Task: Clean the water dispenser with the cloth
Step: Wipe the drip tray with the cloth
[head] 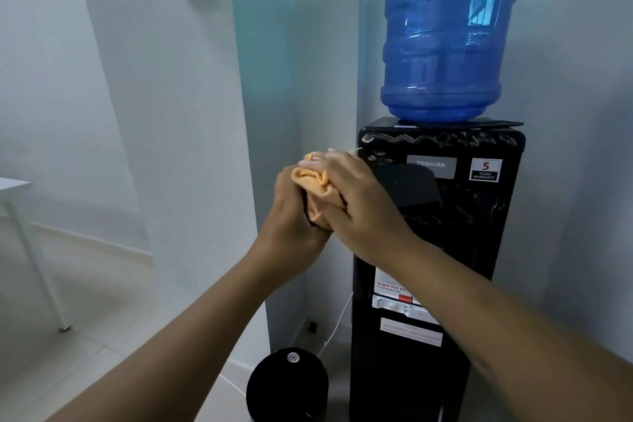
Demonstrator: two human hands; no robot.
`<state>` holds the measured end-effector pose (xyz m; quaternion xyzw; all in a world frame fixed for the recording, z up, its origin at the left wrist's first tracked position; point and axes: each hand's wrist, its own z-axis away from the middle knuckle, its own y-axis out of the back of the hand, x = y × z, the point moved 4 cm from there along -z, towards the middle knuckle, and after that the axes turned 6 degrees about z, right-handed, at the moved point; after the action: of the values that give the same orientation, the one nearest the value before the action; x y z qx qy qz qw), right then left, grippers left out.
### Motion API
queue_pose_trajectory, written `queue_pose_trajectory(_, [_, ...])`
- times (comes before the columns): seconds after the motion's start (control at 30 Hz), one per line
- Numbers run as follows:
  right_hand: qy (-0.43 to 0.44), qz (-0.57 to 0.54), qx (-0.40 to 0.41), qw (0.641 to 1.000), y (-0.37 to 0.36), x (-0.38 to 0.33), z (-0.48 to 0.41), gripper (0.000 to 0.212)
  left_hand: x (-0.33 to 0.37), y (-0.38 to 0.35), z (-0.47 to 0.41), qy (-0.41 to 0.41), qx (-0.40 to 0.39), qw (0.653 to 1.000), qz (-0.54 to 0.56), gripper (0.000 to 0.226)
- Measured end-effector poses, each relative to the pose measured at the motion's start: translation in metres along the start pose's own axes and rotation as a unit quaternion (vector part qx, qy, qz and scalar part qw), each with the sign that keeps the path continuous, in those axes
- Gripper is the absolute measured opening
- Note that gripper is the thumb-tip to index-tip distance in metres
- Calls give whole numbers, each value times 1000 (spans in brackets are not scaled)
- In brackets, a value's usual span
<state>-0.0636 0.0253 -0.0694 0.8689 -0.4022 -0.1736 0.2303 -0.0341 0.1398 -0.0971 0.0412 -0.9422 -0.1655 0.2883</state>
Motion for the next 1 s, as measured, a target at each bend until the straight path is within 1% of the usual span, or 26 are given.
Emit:
queue_pose_trajectory(0.07, [74, 52, -21, 996, 6, 7, 0, 36, -1, 6, 2, -5, 5, 1000, -12, 57])
queue_pose_trajectory(0.1, [92, 81, -12, 992, 11, 18, 3, 35, -1, 10, 3, 0, 12, 1000, -14, 62])
queue_pose_trajectory(0.13, [81, 99, -2, 992, 15, 37, 6, 34, -1, 13, 5, 9, 16, 1000, -17, 66])
queue_pose_trajectory(0.17, [36, 104, 3, 994, 20, 59, 10, 32, -1, 16, 6, 16, 15, 999, -24, 70])
queue_pose_trajectory(0.2, [-34, 94, 3, 995, 24, 79, 14, 29, 0, 18, 7, 20, 11, 999, -32, 73])
queue_pose_trajectory(0.27, [-193, 70, -9, 979, 24, 102, 18, 18, -3, 13, 8, 31, -4, 999, -44, 75])
queue_pose_trajectory(0.3, [-249, 55, -14, 967, 18, 103, 18, 14, -4, 8, 8, 42, -5, 998, -42, 74])
queue_pose_trajectory(0.33, [-267, 46, -11, 963, 9, 94, 14, 14, -6, 1, 7, 54, 1, 998, -39, 72])
queue_pose_trajectory(0.37, [-242, 43, 2, 969, 0, 76, 8, 16, -8, -6, 6, 63, 9, 997, -33, 66])
queue_pose_trajectory(0.4, [-183, 51, 10, 982, -8, 56, 2, 20, -10, -14, 3, 58, 13, 998, -30, 56])
queue_pose_trajectory(0.43, [-106, 66, 2, 992, -14, 34, -1, 26, -12, -19, 0, 46, 13, 998, -31, 45])
queue_pose_trajectory(0.47, [-34, 82, -17, 996, -16, 20, 0, 33, -15, -22, -1, 34, 9, 999, -31, 38])
queue_pose_trajectory(0.5, [17, 83, -31, 996, -13, 18, 1, 37, -17, -22, 0, 31, 9, 999, -23, 42])
queue_pose_trajectory(0.53, [33, 76, -34, 996, -5, 26, 4, 38, -16, -19, 2, 41, 15, 999, -5, 53])
queue_pose_trajectory(0.57, [20, 70, -26, 997, 2, 42, 9, 37, -14, -14, 4, 47, 15, 999, -2, 63])
queue_pose_trajectory(0.63, [-59, 79, 1, 995, 15, 79, 22, 39, -10, -4, 9, 49, 13, 999, -12, 72])
queue_pose_trajectory(0.67, [-111, 79, 10, 991, 19, 95, 28, 41, -9, -1, 10, 50, 10, 999, -13, 74])
queue_pose_trajectory(0.73, [-206, 42, 40, 977, 20, 112, 29, 43, -9, 1, 11, 54, 7, 998, -14, 74])
queue_pose_trajectory(0.77, [-234, 30, 57, 970, 18, 111, 24, 40, -10, -2, 10, 61, 11, 998, -9, 73])
queue_pose_trajectory(0.8, [-239, 44, 71, 967, 15, 103, 17, 35, -11, -5, 9, 74, 15, 997, -4, 71])
queue_pose_trajectory(0.83, [-221, 74, 74, 970, 10, 88, 9, 29, -11, -8, 7, 87, 22, 996, 6, 68])
queue_pose_trajectory(0.87, [-175, 94, 69, 978, 4, 67, 2, 25, -9, -12, 5, 92, 28, 995, 15, 63])
queue_pose_trajectory(0.93, [-32, 76, 33, 996, -8, 16, -6, 29, -9, -13, -1, 68, 51, 996, 19, 45])
queue_pose_trajectory(0.97, [44, 56, 5, 997, -11, 1, -3, 31, -9, -10, -2, 60, 62, 996, 21, 37])
queue_pose_trajectory(1.0, [113, 54, -17, 992, -11, -4, 1, 32, -9, -4, -2, 69, 76, 994, 28, 39])
